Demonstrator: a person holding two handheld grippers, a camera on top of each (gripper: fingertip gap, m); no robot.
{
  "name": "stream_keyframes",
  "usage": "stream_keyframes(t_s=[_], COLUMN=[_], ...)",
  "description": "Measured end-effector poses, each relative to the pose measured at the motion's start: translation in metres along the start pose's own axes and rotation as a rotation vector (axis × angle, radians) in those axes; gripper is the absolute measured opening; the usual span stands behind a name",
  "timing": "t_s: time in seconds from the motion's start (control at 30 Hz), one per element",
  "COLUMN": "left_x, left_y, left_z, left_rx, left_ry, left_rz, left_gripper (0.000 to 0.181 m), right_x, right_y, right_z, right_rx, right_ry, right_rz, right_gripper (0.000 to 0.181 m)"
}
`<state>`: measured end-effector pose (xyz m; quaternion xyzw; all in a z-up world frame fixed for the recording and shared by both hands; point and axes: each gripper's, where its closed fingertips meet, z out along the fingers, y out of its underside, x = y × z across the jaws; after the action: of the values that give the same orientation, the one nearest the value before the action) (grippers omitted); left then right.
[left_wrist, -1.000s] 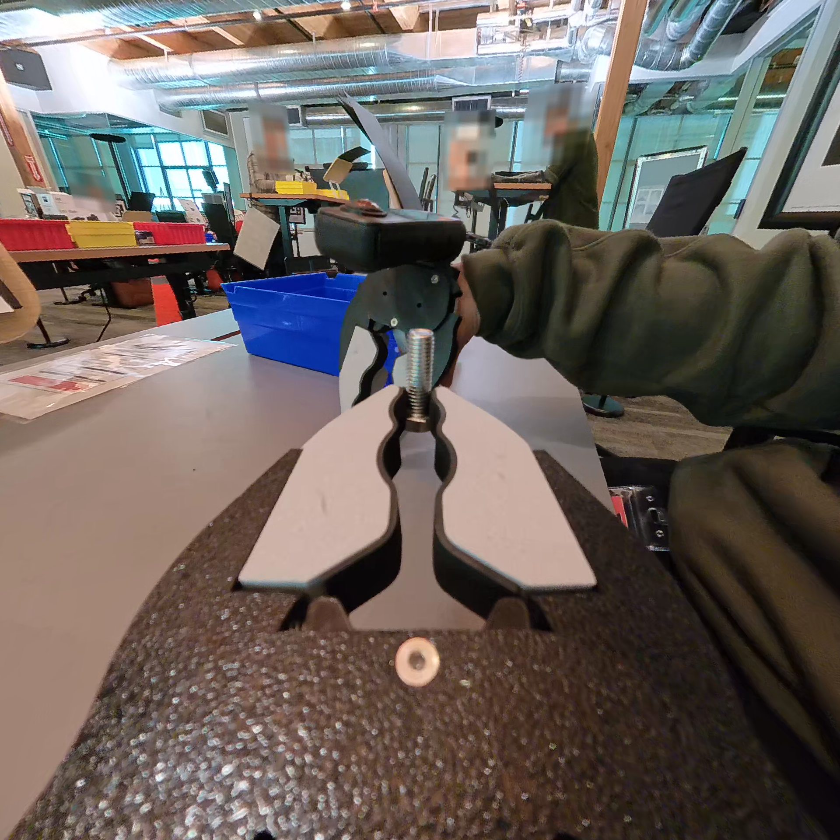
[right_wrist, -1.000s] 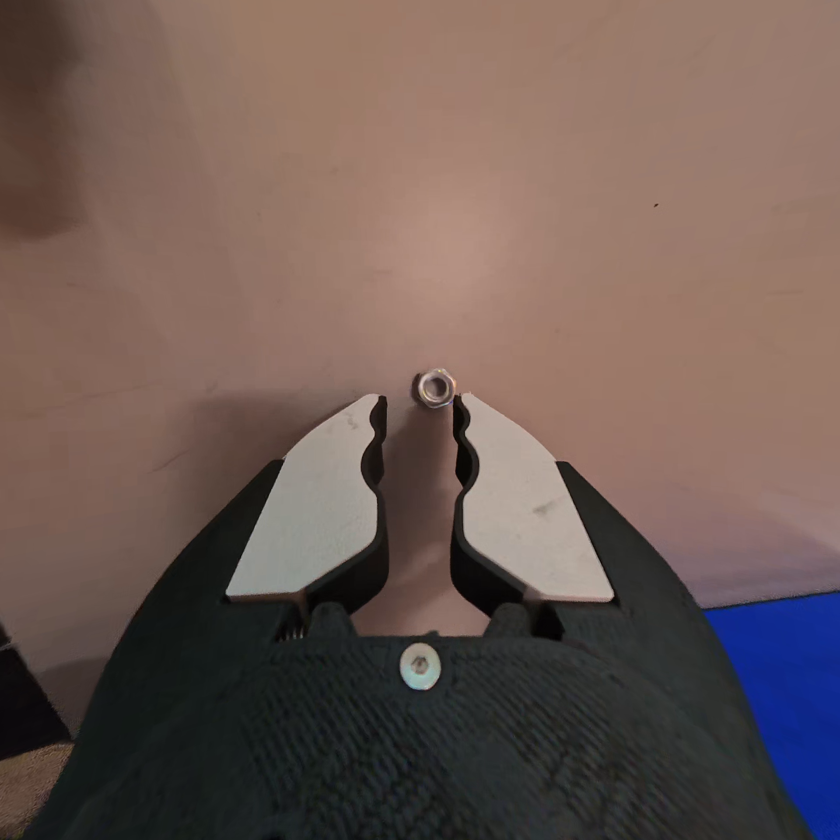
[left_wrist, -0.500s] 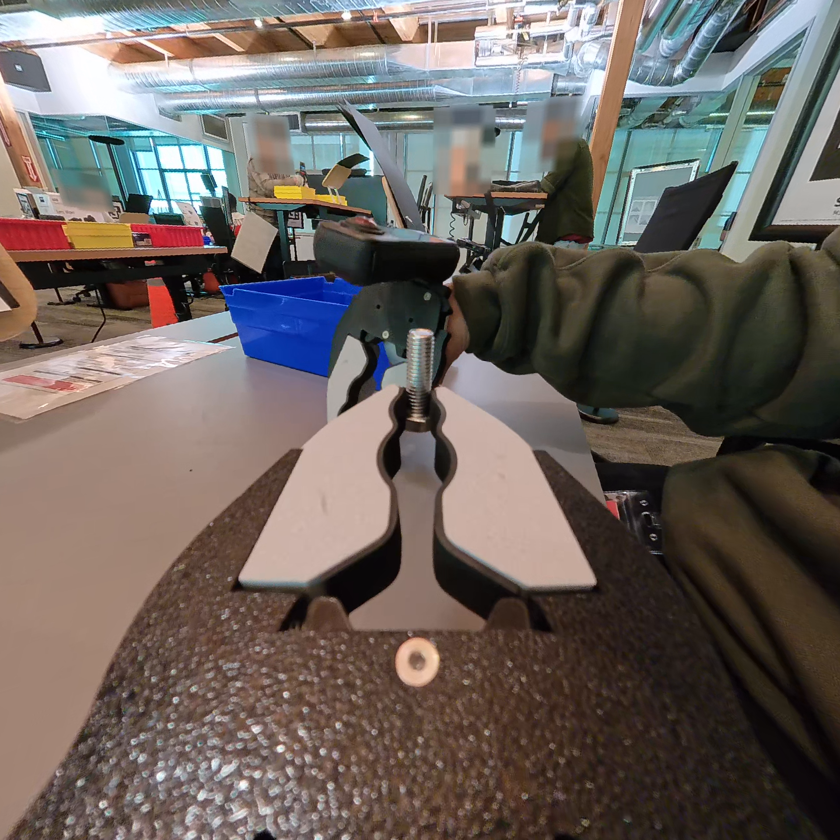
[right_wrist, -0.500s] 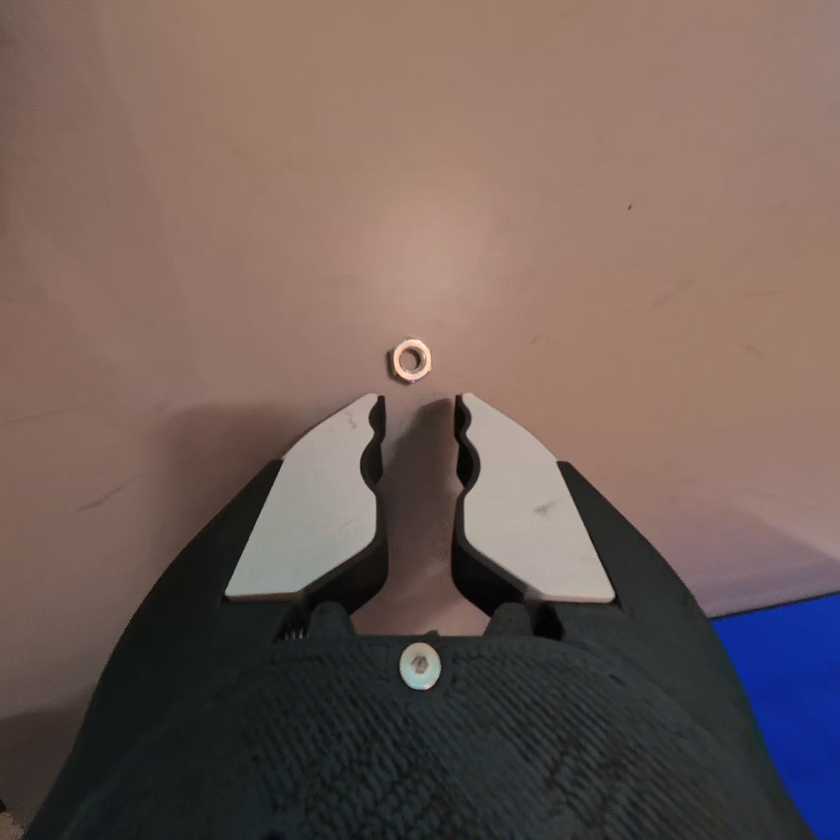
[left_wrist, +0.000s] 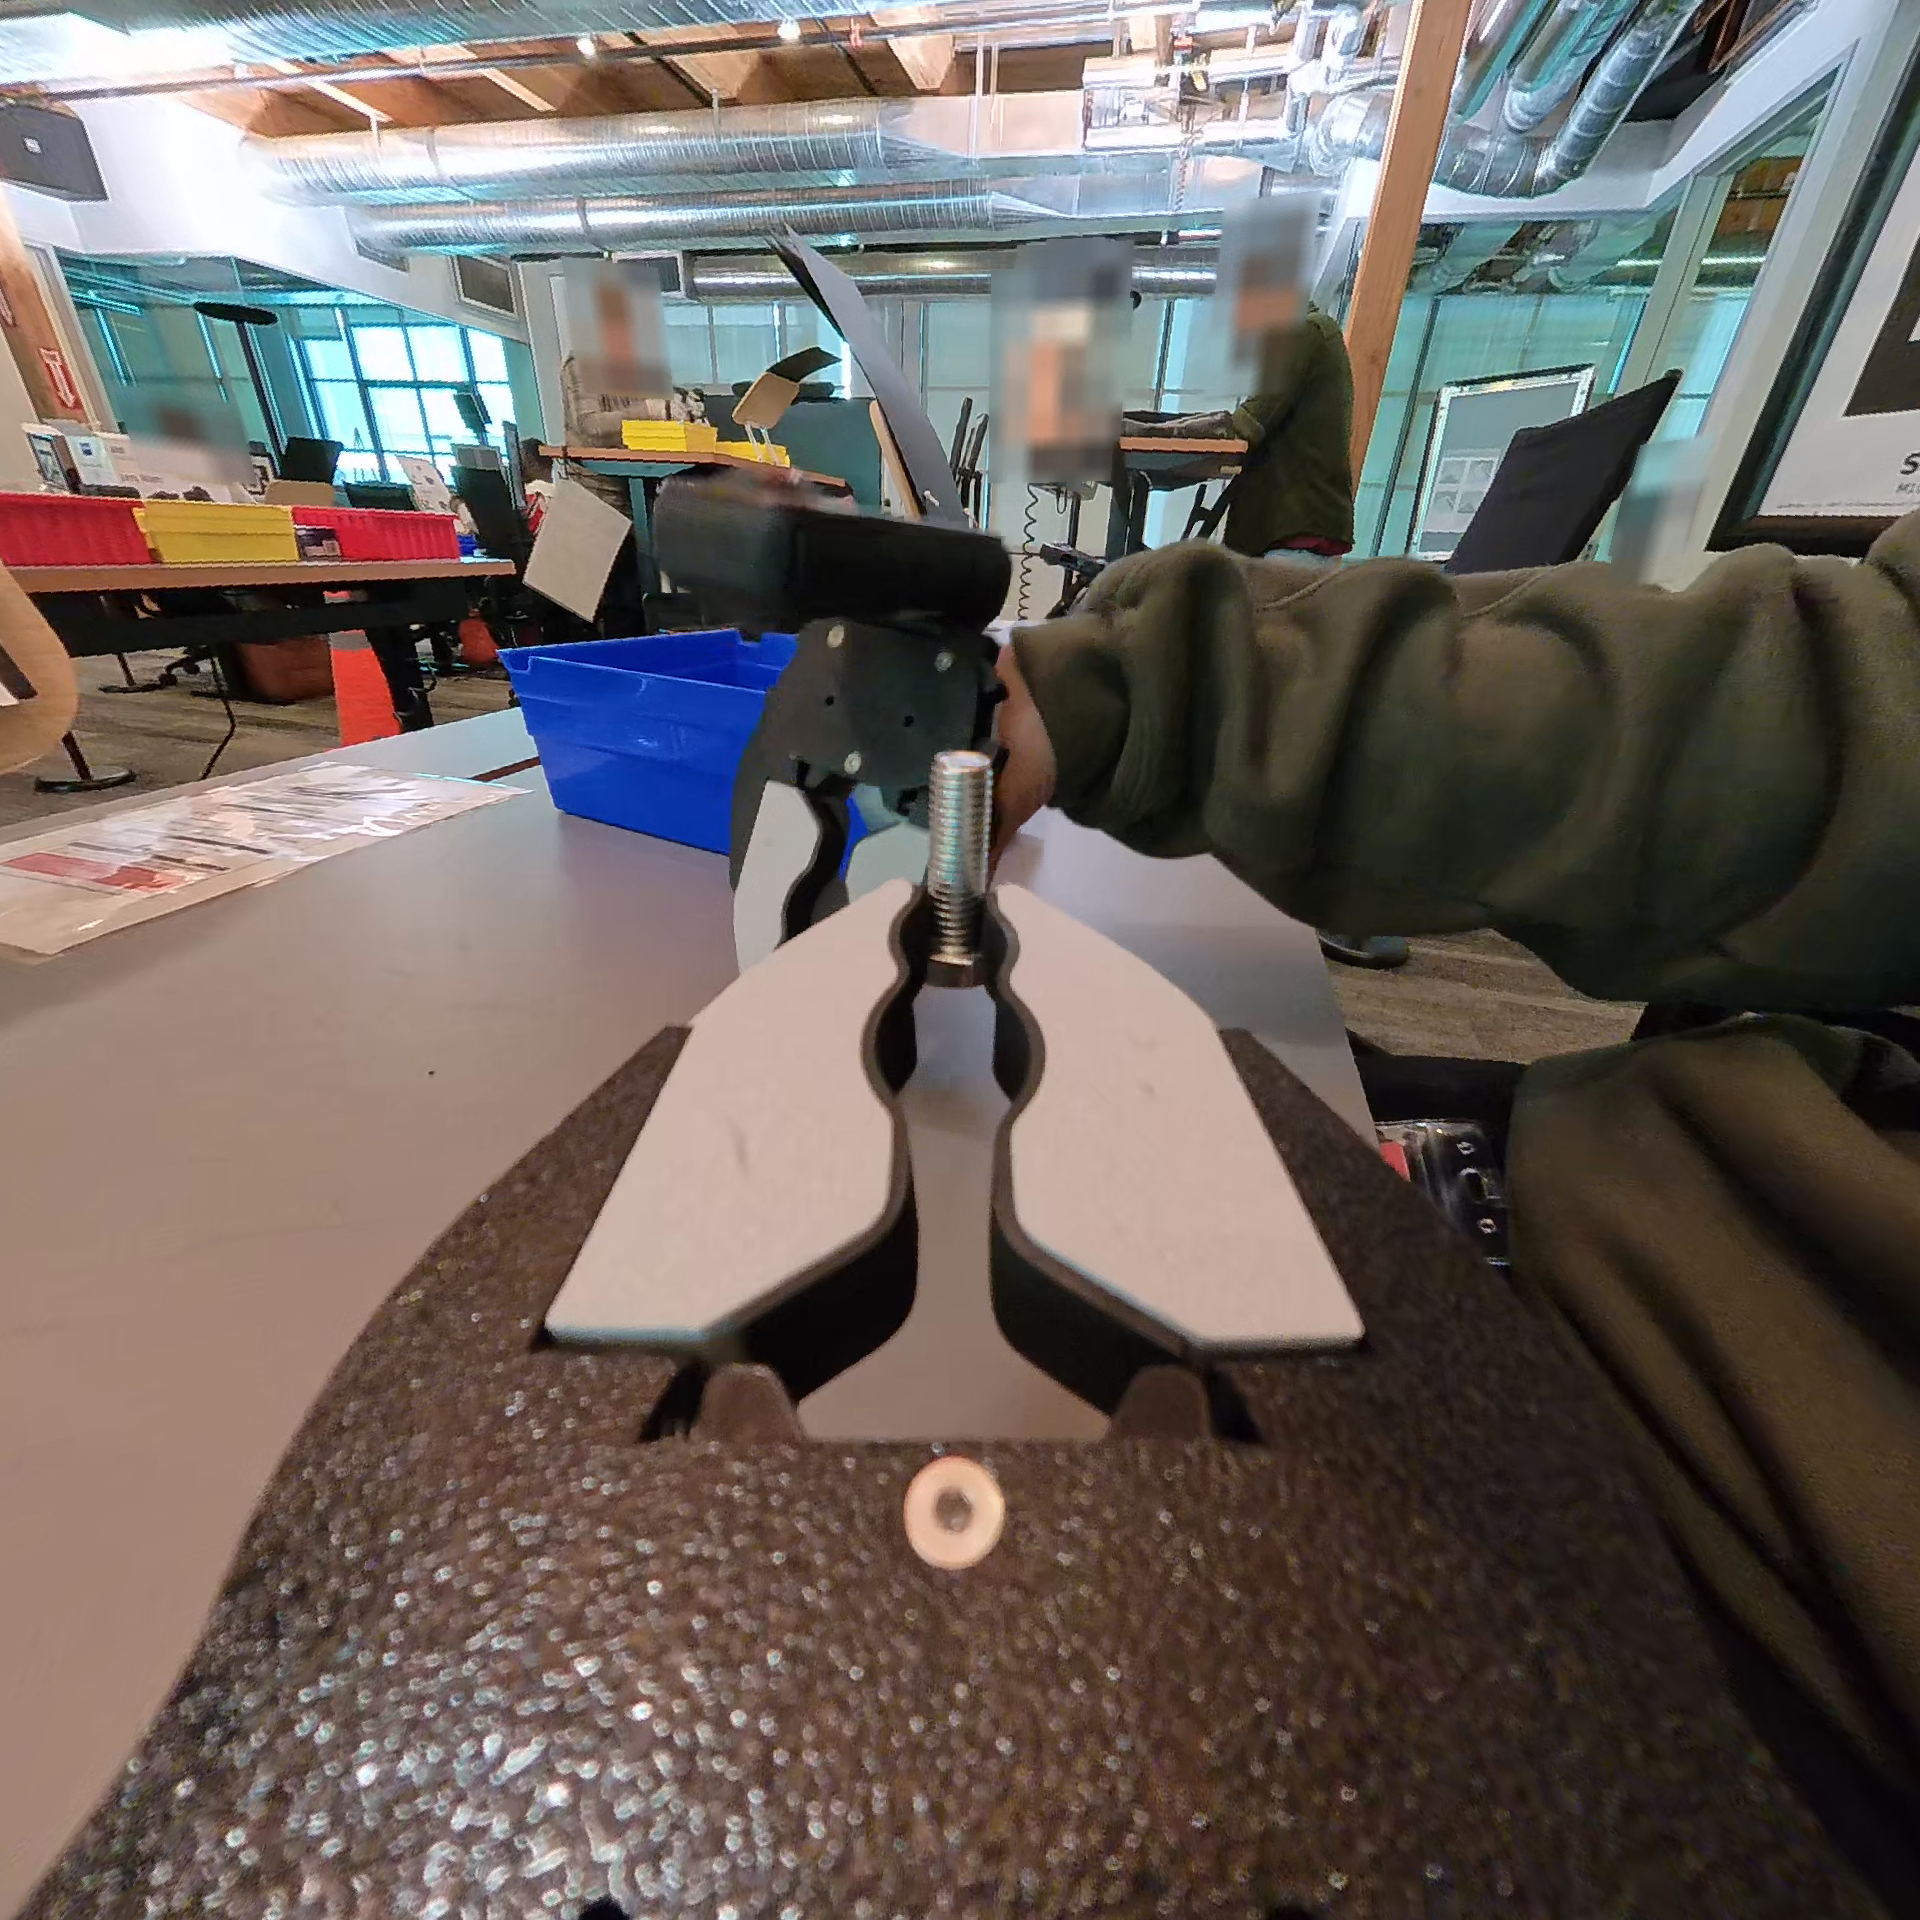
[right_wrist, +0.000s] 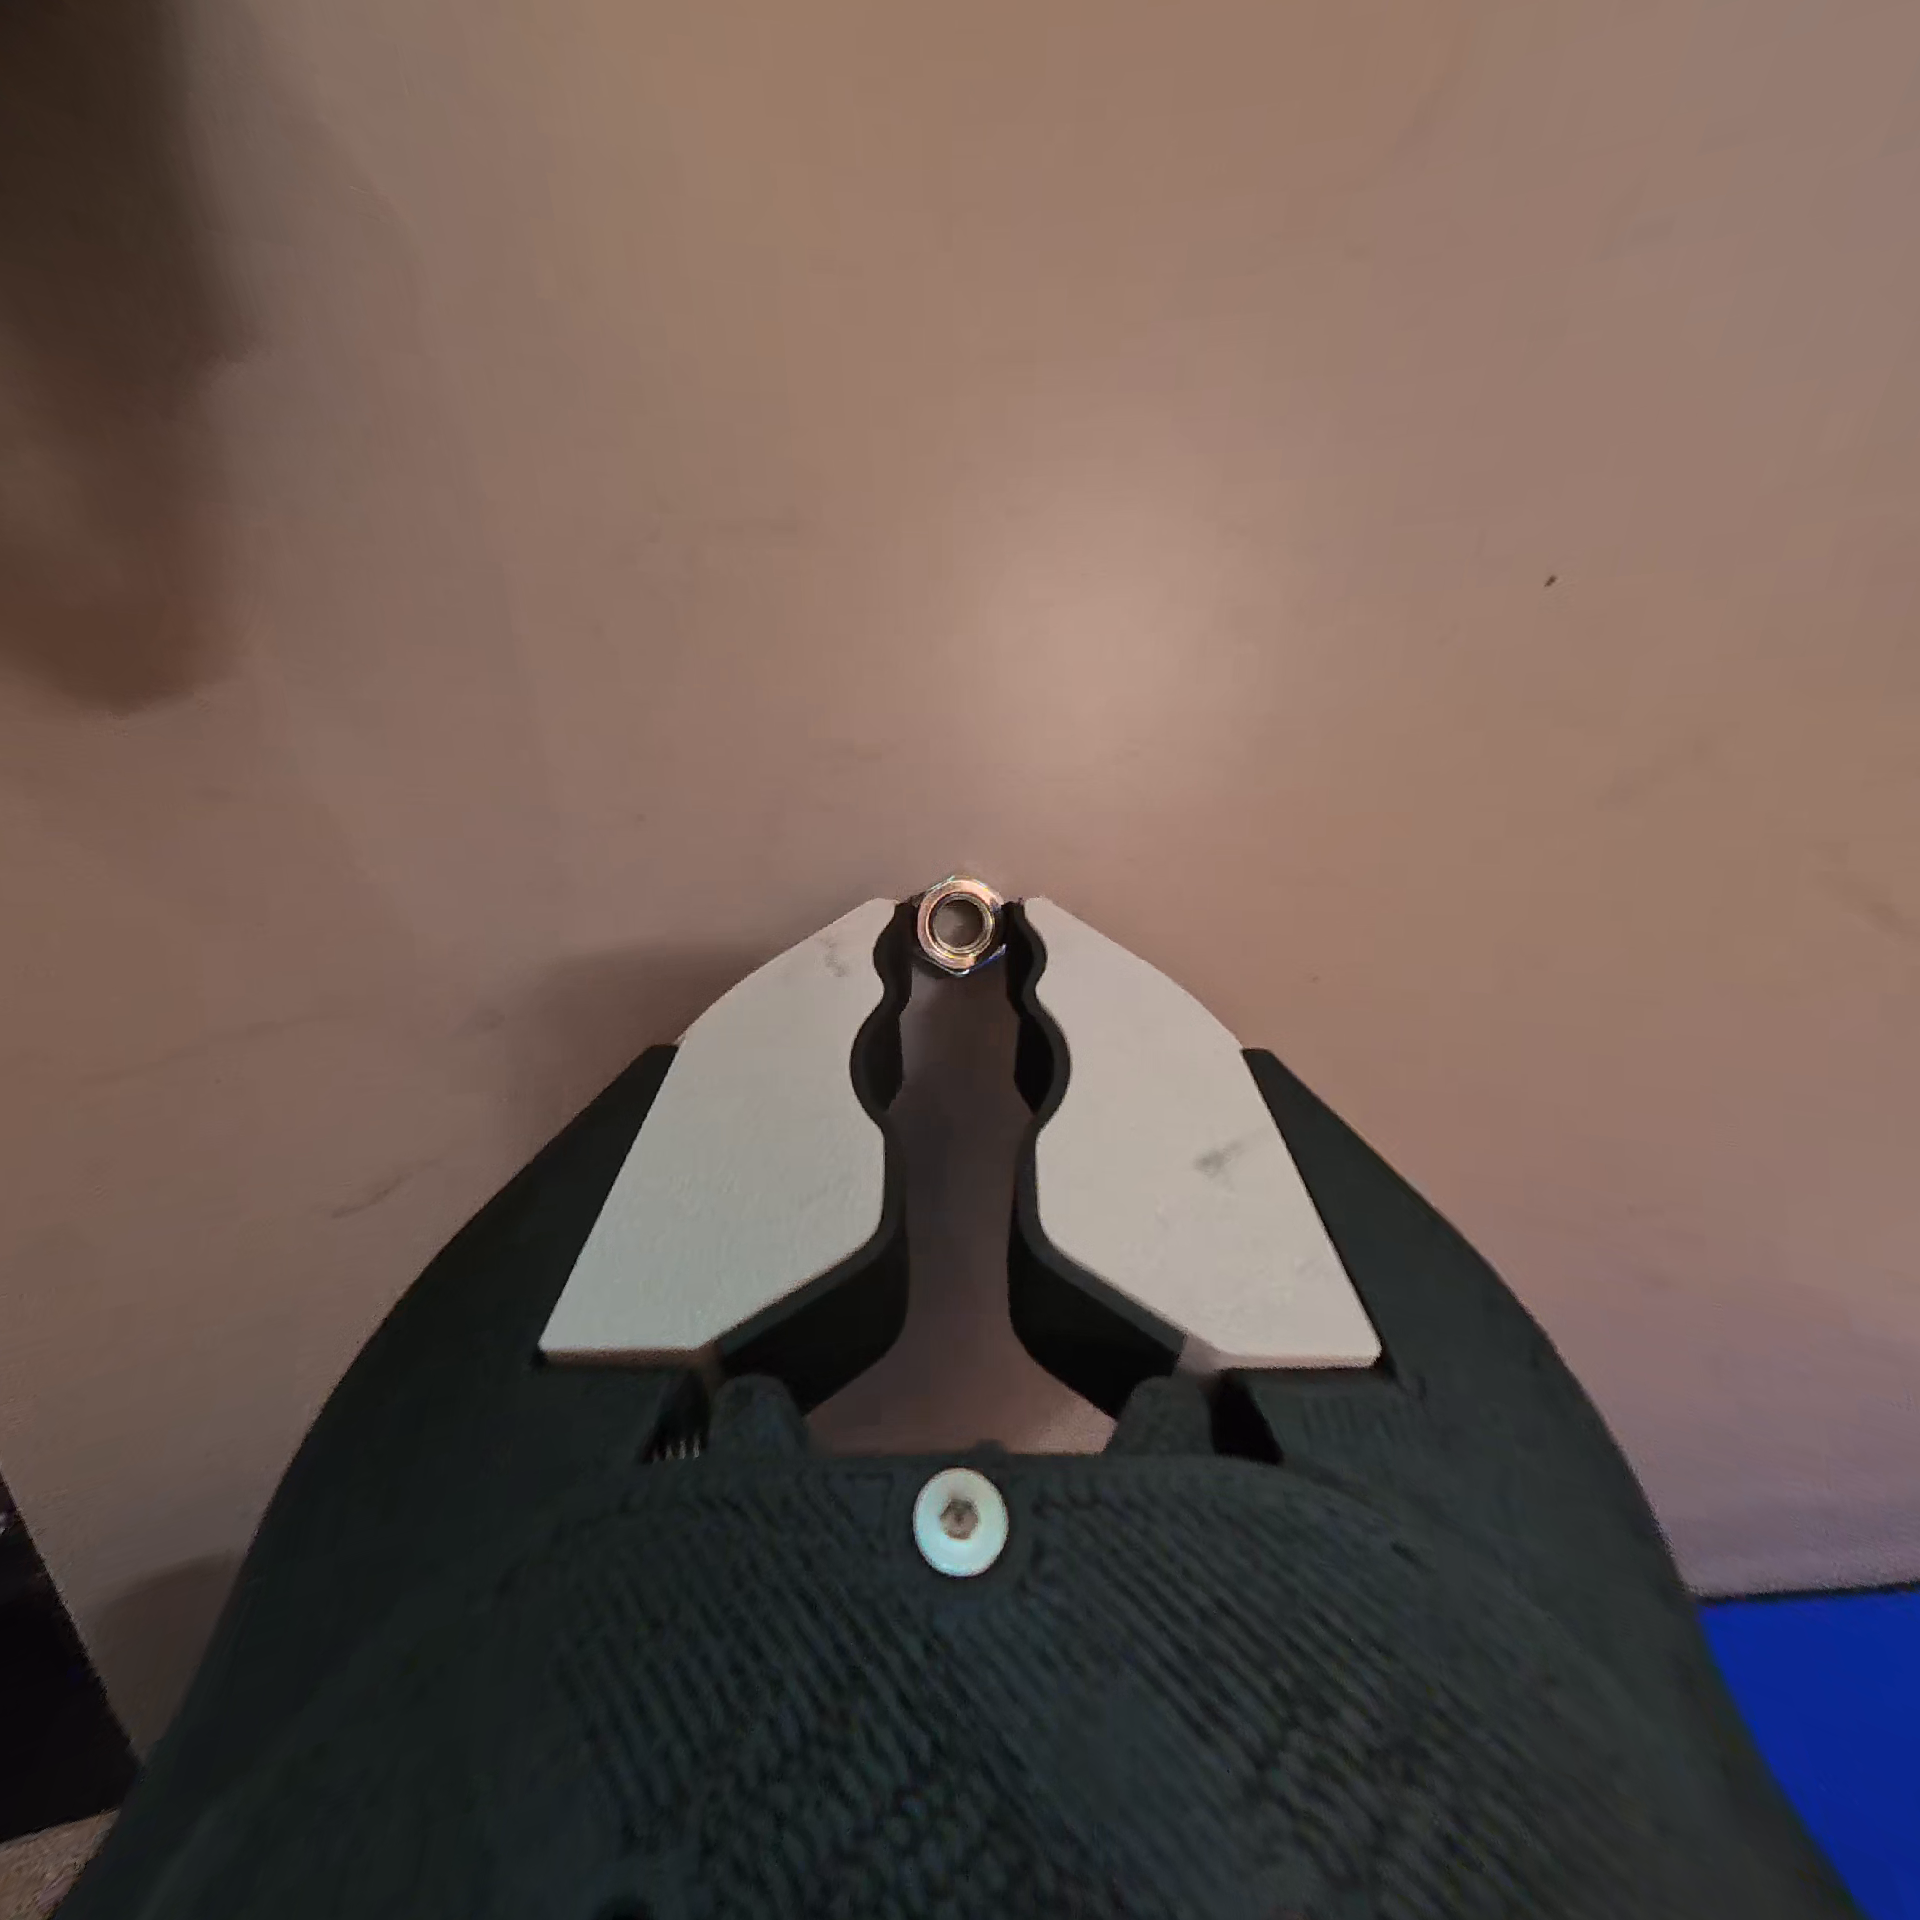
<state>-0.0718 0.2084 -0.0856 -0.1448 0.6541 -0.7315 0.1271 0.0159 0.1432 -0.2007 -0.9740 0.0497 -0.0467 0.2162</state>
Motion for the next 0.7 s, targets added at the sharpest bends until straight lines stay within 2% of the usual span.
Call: stream_keyframes(t_s=[0.07,0.23,0.33,0.43,0.7], left_x=[0.001,-0.001,0.0,0.002,0.003], left_y=[0.002,0.006,0.007,0.007,0.007], left_z=[0.001,0.005,0.006,0.007,0.008], left_rx=[-0.012,-0.051,-0.053,-0.057,-0.053], left_ry=[0.001,-0.025,-0.024,-0.02,-0.017], left_rz=[0.005,0.024,0.027,0.035,0.048], left_gripper=[0.009,0.009,0.009,0.009,0.009], right_x=[-0.009,-0.051,-0.076,-0.088,-0.093], right_y=[-0.016,-0.084,-0.11,-0.12,-0.115], right_z=[-0.016,-0.085,-0.11,-0.114,-0.103], right_rx=[0.053,0.223,0.264,0.262,0.193], right_ry=[-0.014,-0.1,-0.126,-0.137,-0.142], right_rz=[-0.054,-0.248,-0.382,-0.431,-0.454], right_gripper=[0.017,0.017,0.017,0.017,0.017])
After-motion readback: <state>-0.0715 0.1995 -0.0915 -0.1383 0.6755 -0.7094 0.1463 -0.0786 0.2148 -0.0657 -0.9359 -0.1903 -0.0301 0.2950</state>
